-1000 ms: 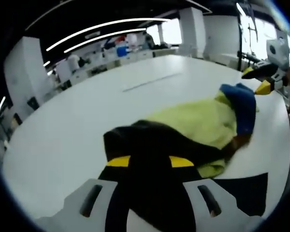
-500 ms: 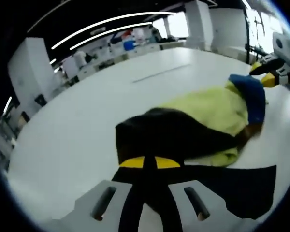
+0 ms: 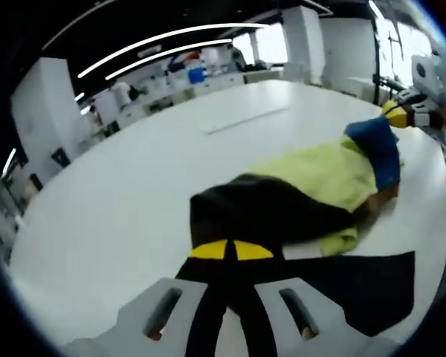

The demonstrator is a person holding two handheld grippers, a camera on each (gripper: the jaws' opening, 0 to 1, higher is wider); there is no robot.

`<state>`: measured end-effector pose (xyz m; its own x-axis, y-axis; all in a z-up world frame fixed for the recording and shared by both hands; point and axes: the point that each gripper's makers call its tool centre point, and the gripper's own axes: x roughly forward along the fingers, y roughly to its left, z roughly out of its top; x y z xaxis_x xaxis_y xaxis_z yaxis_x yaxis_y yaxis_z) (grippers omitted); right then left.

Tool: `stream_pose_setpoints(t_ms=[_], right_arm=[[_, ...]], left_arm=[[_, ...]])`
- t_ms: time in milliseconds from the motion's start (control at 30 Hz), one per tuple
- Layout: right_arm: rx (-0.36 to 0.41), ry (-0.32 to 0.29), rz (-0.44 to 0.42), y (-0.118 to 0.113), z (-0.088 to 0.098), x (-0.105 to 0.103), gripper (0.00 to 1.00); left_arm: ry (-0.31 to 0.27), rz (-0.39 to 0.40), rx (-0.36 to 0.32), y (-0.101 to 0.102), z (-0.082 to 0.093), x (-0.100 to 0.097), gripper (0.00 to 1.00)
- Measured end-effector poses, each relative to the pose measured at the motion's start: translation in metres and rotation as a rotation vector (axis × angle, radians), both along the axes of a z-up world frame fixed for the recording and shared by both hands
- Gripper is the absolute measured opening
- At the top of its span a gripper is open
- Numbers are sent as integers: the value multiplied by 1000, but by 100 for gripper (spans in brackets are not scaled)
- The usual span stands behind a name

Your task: Fold the garment on the visible template until the final outline fits inside the template.

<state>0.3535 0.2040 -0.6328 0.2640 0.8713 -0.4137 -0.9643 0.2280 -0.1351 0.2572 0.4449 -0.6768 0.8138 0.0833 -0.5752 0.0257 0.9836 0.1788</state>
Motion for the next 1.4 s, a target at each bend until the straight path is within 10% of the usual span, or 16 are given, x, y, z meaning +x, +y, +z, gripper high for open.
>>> stream_pose_setpoints(t_ms=[400,700,1400], right_arm=[[48,-52,-35,-3,41,33,0],[89,-24,-112,-2,50,83,0],[-34,95,-231,0,-19,140,0]], left_arm=[[-102,-7,24,17,45,16,0],[-113,60,-37,44,36,32,0],[-18,91,-63,69,-21,52,0]])
